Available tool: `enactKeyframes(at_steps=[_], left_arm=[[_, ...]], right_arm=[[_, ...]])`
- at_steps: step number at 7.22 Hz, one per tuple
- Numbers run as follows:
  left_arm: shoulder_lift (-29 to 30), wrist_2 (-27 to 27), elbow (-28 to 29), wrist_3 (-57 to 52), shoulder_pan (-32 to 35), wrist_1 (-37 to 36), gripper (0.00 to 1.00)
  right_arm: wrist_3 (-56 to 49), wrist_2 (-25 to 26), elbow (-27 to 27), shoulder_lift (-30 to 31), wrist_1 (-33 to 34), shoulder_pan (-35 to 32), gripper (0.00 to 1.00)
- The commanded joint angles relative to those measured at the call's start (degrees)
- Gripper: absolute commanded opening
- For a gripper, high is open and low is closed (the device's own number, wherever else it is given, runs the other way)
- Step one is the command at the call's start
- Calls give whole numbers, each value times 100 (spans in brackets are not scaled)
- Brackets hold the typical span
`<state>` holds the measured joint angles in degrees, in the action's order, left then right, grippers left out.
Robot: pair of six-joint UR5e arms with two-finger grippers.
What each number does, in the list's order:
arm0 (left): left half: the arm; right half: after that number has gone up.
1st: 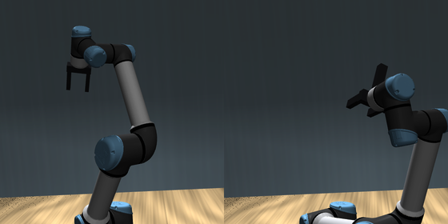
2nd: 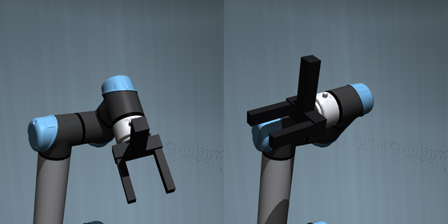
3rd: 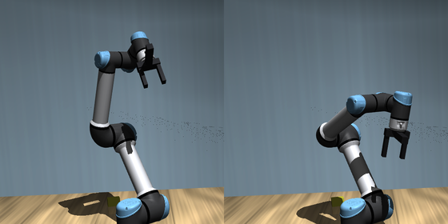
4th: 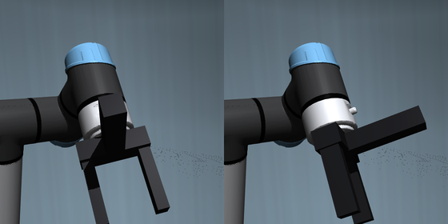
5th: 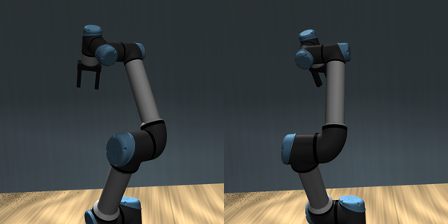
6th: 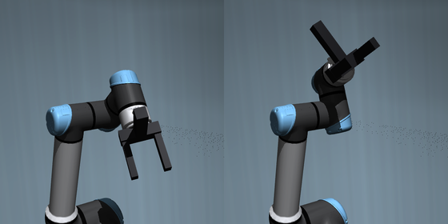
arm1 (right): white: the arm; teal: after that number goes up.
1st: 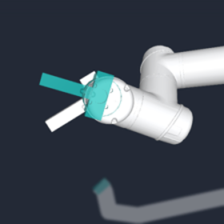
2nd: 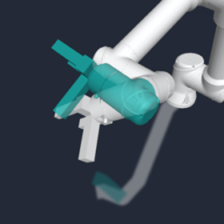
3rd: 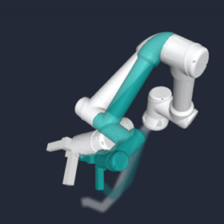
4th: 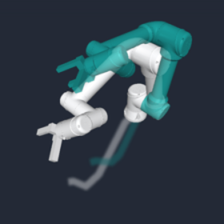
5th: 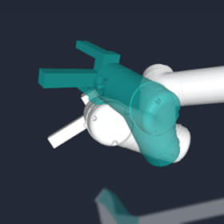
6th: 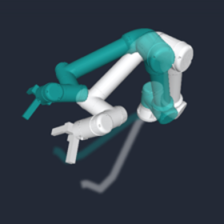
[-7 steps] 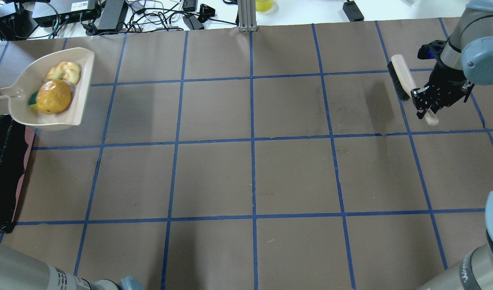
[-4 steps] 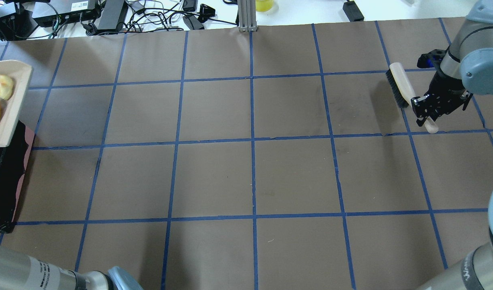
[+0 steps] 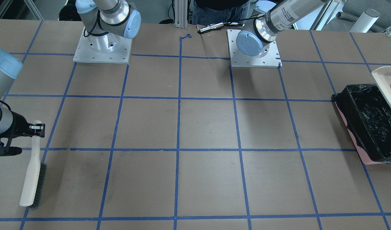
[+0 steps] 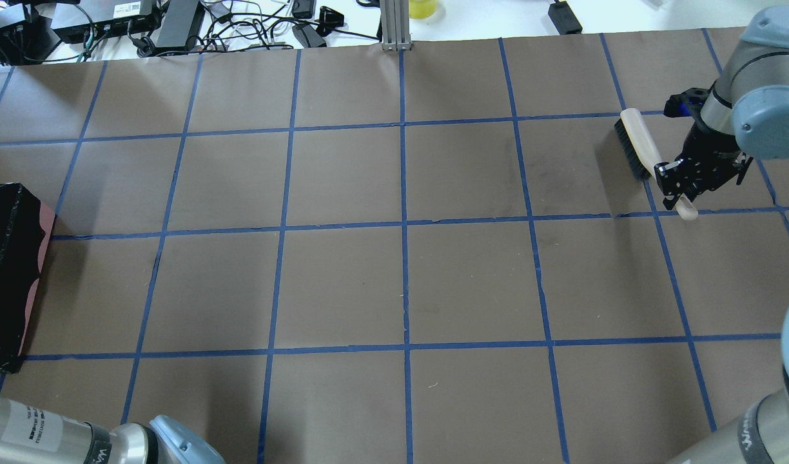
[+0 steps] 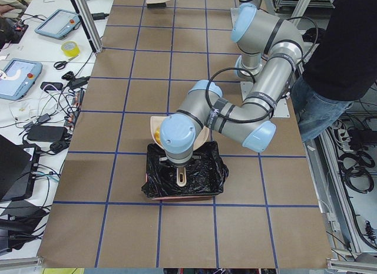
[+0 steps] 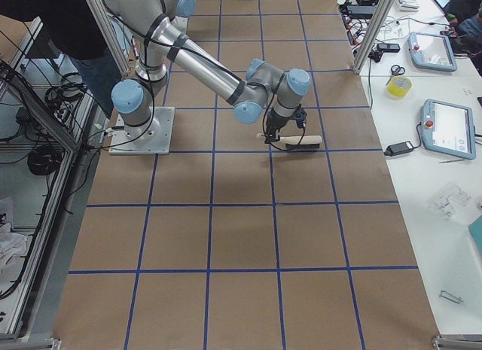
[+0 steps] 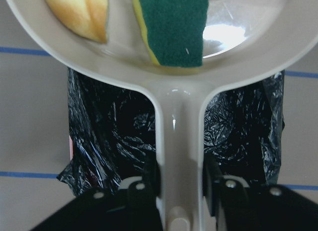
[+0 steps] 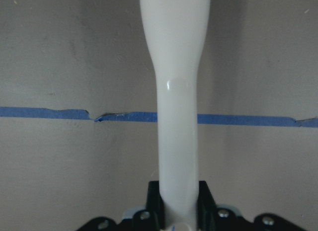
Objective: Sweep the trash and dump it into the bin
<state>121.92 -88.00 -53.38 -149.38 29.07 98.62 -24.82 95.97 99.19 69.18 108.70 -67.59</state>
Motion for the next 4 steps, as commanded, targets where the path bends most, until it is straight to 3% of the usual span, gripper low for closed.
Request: enactKeyframes(at_steps=[1,4], left_arm=[[367,-85,135,-434,-86,-762,0],[360,-900,30,11,19,-1300,0]], right_arm=[[4,10,38,-10,106,0,0],[21,27,39,-80,213,0,0]])
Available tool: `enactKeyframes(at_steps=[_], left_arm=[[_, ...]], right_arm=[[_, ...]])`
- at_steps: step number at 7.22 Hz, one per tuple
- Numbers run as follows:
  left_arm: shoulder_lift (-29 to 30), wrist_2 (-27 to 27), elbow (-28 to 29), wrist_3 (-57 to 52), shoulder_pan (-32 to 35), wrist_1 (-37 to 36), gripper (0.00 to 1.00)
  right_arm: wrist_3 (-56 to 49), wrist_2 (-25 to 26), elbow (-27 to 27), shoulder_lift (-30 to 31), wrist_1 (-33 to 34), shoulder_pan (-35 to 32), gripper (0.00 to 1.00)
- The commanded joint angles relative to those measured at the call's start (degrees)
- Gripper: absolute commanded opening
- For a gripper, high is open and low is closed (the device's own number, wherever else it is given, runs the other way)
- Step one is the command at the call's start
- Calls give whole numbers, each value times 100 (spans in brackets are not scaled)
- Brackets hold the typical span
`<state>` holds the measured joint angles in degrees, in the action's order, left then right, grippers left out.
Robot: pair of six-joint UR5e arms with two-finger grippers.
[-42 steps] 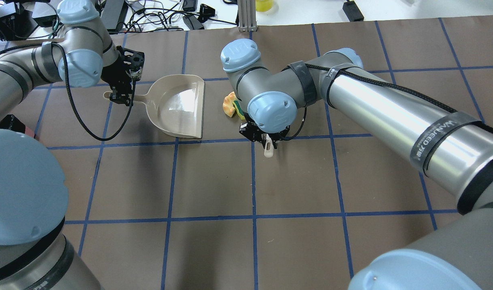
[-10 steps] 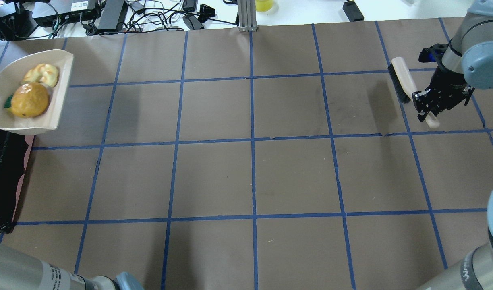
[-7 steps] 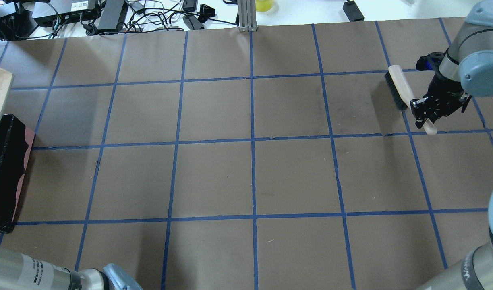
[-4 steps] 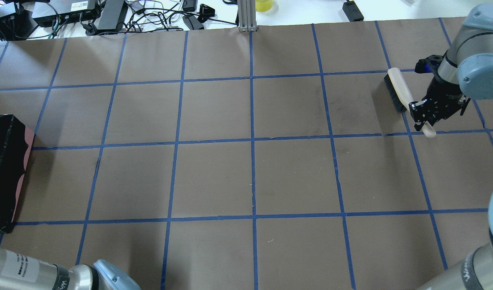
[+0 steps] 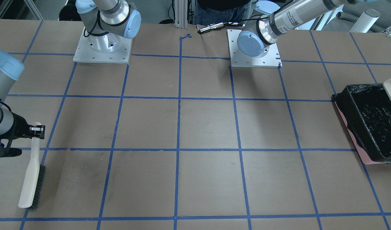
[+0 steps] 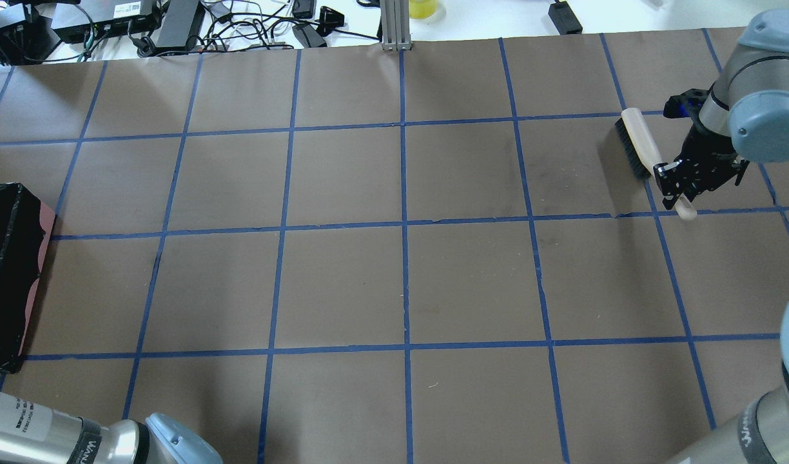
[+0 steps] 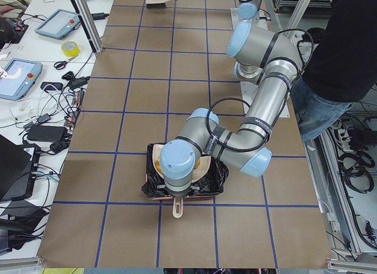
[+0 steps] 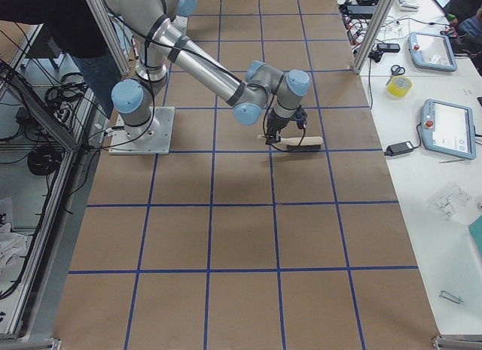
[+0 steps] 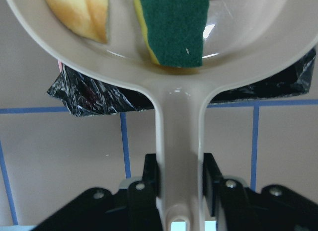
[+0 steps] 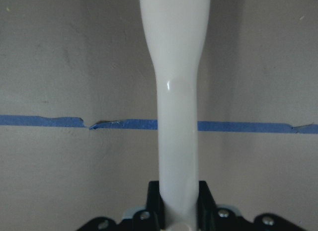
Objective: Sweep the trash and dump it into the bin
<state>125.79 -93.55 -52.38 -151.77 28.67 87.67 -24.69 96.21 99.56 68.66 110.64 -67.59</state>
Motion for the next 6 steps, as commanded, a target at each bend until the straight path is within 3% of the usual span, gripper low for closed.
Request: enactKeyframes(at_steps=[1,2,3,5,6], left_arm=[[6,-809,-96,557,199,-259,0],[-11,-971,-218,865,331,-468,0],[-142,-1355,-594,868,402,-1027,0],[-545,-1438,-1420,519,402,-1847,0],[-765,-1534,-1693,151,385,-2076,0]], right_arm=[[8,11,2,-37,37,0,6],[25,20,2,-46,37,0,7],[25,20,2,-80,37,0,18],[122,-23,2,-81,80,0,62],[122,-24,2,-90,98,0,64]])
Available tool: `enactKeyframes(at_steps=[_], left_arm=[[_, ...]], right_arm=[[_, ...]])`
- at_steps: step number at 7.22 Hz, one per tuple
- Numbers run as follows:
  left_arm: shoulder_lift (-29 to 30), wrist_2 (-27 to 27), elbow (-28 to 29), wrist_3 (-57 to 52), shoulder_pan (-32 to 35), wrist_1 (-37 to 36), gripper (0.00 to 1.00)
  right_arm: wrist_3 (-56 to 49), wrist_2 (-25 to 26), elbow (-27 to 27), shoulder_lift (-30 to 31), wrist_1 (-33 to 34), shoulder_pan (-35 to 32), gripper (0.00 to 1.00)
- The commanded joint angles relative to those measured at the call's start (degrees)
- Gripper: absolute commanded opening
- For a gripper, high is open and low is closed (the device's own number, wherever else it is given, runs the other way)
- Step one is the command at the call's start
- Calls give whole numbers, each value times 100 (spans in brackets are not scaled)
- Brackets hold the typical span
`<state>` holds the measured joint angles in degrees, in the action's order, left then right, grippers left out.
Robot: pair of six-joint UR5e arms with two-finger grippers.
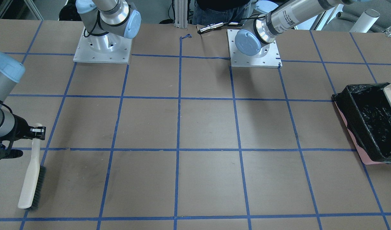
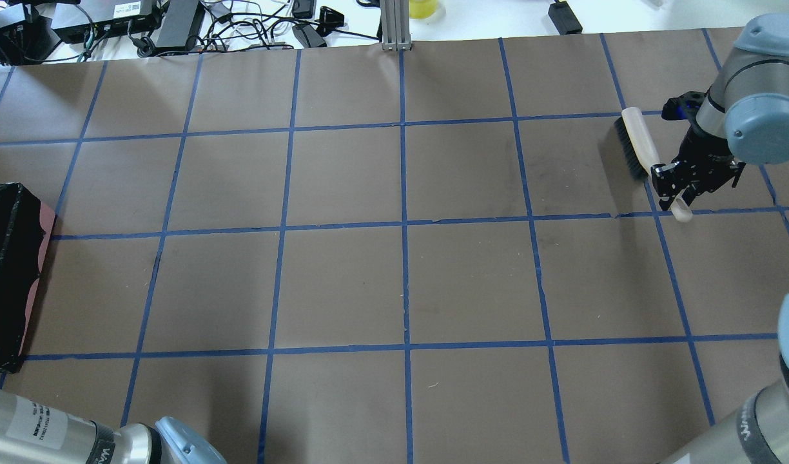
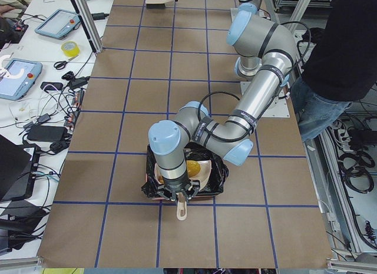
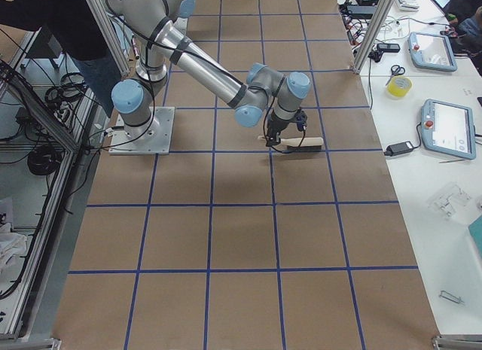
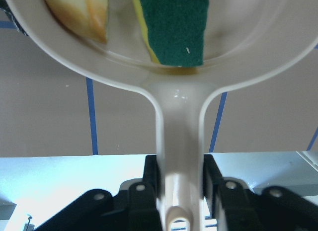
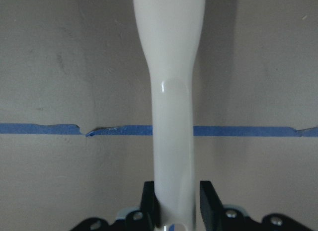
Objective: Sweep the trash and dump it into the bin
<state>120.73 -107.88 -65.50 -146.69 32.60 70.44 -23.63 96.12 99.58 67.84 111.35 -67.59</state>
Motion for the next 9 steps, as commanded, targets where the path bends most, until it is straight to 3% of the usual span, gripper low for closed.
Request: enactKeyframes(at_steps=[1,3,4,5,7,9], left_arm=[[-435,-111,-576,-534,-34,-373,0],[-664,-85,-1224,-1261,-69,-1456,0],[-813,-58,-1541,-1430,-69,-1803,0],[-937,-75,-1640,-1563,-61,-1937,0],[-1060,-119,-1772,-1643,-25,-2008,0],[-1200,-172,-2139,-1634,1,-2463,0]], right_arm=[[17,-14,0,-8,27,0,65],[17,-23,-9,1,45,0,80],[25,-23,-18,18,36,0,93],[-18,-40,-105,192,123,-35,99],[-62,-294,-272,1207,-67,-70,99],[-36,-322,-465,2308,-937,-79,100]])
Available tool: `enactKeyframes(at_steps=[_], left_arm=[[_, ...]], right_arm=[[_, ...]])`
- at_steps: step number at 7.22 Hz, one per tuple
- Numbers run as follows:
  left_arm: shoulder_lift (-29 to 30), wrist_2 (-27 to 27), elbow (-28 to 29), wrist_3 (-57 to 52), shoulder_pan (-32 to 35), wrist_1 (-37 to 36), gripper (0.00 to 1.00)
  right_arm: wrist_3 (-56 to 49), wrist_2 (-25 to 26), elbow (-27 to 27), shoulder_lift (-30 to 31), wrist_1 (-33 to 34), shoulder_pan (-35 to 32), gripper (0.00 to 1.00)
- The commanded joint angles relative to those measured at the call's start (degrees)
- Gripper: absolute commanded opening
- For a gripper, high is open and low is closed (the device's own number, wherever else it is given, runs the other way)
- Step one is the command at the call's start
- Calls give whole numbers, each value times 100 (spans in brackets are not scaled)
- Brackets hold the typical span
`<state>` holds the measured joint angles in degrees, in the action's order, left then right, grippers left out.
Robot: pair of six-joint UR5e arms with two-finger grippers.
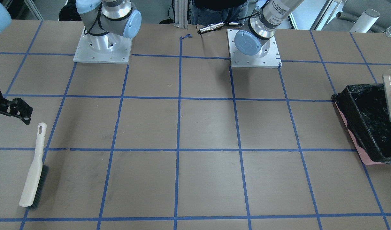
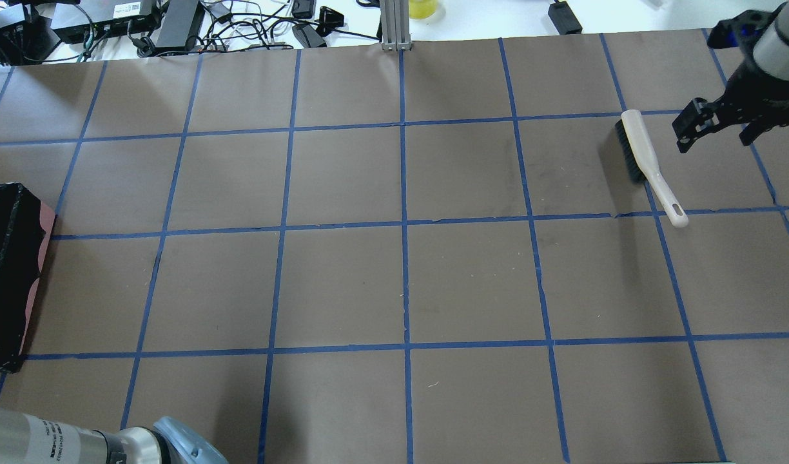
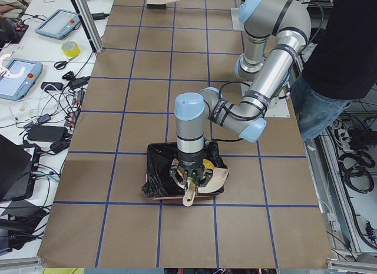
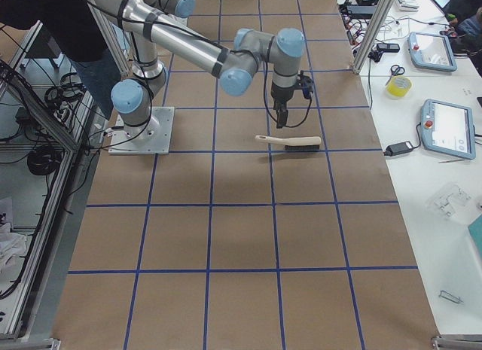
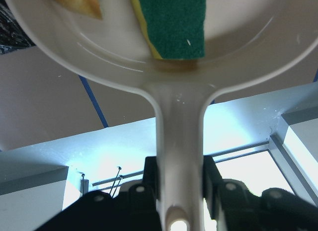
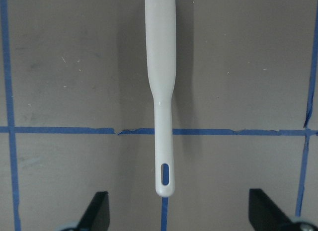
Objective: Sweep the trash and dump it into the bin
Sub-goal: 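Lower the brush onto the table and open the right gripper, lifting away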
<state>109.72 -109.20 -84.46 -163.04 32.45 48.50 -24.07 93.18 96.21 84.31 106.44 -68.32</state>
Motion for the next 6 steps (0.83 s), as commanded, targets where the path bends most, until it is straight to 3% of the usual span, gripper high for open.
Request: enactKeyframes(at_steps=[1,2,4,6], left_arm=[[-204,-75,-681,-26,16,-984,0],[-345,-84,-1043,-157,25,-1479,0],[-574,-242,-1151,-220,25,-1501,0],[-671,-260,-1283,-220,33,-1519,0]], right_arm=[[-10,-141,-303,944,-814,-15,100],[8,-255,-583,991,-1226,-23,100],[43,-283,-823,939,-1397,-85,100],[740,-292,-919,886,-1354,-845,100]])
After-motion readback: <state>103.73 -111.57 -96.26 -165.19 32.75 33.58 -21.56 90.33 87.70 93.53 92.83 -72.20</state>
